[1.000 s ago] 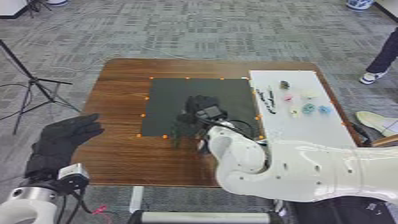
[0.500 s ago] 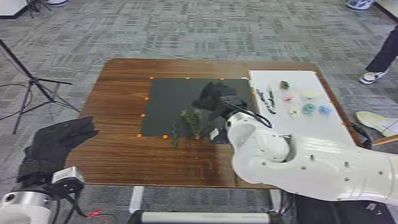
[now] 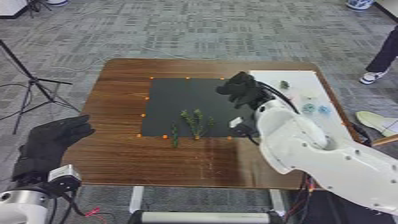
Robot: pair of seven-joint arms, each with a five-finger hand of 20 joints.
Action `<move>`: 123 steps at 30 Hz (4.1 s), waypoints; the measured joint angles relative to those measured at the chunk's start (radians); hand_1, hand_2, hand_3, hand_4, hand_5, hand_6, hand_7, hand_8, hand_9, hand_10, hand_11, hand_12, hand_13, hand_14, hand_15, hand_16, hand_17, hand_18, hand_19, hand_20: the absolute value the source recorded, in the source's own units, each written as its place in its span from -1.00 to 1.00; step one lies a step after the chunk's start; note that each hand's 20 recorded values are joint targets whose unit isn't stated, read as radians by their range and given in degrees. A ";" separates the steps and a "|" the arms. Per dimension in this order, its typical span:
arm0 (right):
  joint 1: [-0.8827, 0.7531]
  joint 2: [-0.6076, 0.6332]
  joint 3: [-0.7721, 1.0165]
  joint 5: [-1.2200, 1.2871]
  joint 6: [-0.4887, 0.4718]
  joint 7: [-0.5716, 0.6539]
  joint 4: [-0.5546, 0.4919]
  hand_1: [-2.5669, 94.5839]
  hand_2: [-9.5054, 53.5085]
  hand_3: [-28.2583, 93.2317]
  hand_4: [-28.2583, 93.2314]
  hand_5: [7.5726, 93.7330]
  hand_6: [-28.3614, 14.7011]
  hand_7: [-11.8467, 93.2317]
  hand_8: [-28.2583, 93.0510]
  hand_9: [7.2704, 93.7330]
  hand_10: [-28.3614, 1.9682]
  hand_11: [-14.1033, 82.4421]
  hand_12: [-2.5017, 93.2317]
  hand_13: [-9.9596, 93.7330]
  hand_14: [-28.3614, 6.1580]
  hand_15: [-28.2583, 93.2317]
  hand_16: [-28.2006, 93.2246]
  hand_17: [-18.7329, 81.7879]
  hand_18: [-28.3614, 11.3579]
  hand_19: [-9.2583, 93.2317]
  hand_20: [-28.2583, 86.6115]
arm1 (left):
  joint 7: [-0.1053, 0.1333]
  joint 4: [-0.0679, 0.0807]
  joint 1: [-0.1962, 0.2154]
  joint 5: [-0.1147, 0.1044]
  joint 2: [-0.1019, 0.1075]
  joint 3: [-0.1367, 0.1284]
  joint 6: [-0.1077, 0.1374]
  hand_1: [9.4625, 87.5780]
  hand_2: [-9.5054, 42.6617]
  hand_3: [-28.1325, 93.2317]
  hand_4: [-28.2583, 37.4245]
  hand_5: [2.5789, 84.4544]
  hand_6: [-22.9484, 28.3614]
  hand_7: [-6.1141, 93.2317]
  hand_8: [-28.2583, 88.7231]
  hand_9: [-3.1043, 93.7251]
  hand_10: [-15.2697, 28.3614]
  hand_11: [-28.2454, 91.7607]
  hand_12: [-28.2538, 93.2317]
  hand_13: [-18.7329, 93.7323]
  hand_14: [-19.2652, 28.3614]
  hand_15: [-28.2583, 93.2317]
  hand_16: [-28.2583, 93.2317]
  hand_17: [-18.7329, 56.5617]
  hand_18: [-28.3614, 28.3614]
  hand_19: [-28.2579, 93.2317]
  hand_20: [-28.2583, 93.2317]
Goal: Arrange flowers
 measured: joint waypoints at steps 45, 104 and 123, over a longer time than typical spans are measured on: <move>-0.113 0.019 0.047 0.083 0.006 -0.014 -0.020 -0.40 -0.46 0.74 -0.90 0.22 0.03 -0.39 -0.79 0.31 -0.48 -0.18 -0.64 0.24 -0.56 0.58 -0.38 -0.37 -0.94 0.83 -0.62 | 0.038 0.000 0.028 -0.031 0.024 0.000 0.043 -0.64 -0.66 0.92 -0.84 0.41 0.42 -0.57 -0.69 0.09 0.67 0.10 -0.33 -0.05 0.81 0.41 -0.68 -0.64 0.64 0.20 -0.30; 0.340 0.025 -0.502 -0.159 -0.013 0.187 0.328 -0.40 -0.62 0.76 -0.92 -0.15 0.08 -0.39 -0.79 -0.02 -0.76 -0.24 -0.65 0.13 -0.59 0.62 -0.40 -0.37 -0.96 0.86 -0.66 | 0.031 0.014 -0.024 -0.029 0.031 0.056 0.035 -0.66 -0.67 0.93 -0.85 0.31 0.39 -0.58 -0.69 0.02 0.62 0.01 -0.36 -0.07 0.79 0.32 -0.67 -0.65 0.63 0.17 -0.31; 0.362 -0.030 -0.513 -0.154 -0.015 0.214 0.417 -0.39 -0.62 0.77 -0.93 -0.13 0.08 -0.39 -0.79 0.00 -0.73 -0.22 -0.65 0.15 -0.58 0.62 -0.41 -0.36 -0.97 0.87 -0.68 | 0.013 0.023 -0.070 -0.018 0.028 0.069 0.017 -0.66 -0.67 0.93 -0.85 0.31 0.39 -0.57 -0.70 0.02 0.62 0.02 -0.36 -0.07 0.79 0.33 -0.67 -0.65 0.63 0.18 -0.31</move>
